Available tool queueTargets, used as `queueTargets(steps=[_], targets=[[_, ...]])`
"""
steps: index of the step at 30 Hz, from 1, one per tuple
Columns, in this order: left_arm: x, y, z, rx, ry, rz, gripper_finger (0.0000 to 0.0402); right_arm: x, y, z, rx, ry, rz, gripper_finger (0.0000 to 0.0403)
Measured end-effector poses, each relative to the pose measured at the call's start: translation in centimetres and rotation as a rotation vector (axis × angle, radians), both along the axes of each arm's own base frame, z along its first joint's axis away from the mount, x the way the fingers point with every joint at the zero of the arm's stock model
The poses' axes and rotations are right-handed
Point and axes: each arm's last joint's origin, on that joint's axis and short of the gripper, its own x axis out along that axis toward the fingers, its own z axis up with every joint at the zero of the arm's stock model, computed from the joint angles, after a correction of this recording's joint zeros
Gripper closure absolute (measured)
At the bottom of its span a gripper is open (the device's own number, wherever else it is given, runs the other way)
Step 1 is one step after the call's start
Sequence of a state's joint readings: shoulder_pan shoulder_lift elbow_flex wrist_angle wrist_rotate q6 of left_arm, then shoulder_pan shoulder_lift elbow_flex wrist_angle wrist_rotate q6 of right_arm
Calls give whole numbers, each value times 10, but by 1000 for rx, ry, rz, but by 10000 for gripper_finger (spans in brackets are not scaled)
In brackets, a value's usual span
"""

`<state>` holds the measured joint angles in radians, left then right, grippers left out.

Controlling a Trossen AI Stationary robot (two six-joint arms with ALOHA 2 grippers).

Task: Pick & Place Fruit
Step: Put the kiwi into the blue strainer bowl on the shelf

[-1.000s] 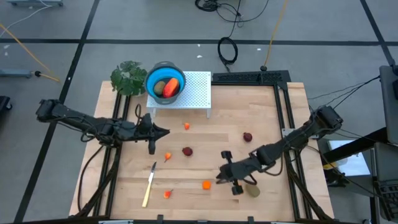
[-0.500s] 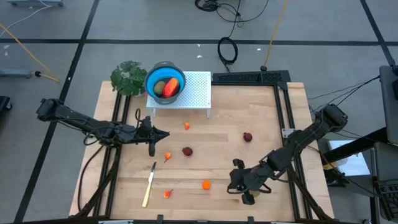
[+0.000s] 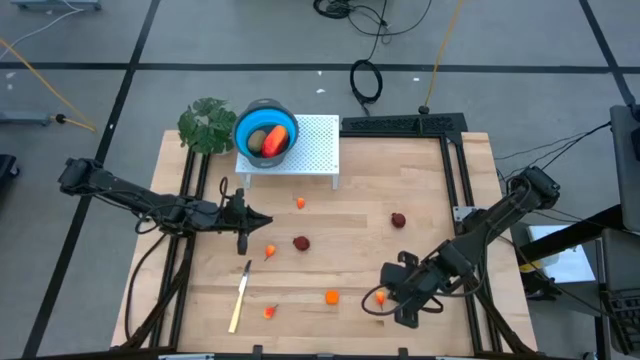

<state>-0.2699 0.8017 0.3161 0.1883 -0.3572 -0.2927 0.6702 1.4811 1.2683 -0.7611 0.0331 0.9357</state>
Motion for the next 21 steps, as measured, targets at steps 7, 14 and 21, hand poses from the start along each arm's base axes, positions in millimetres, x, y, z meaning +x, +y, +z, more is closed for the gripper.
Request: queueTargets(steps=[7,14,21], targets=[[0,0,0,3,4,-1,399,-14,2,-7,123,287,-106,403],[0,0,0,3,4,-1,386,-20,5,-16,202,494,-217,403],[0,0,0,2,3,-1,400,-21,6,-32,239,523,-282,385]])
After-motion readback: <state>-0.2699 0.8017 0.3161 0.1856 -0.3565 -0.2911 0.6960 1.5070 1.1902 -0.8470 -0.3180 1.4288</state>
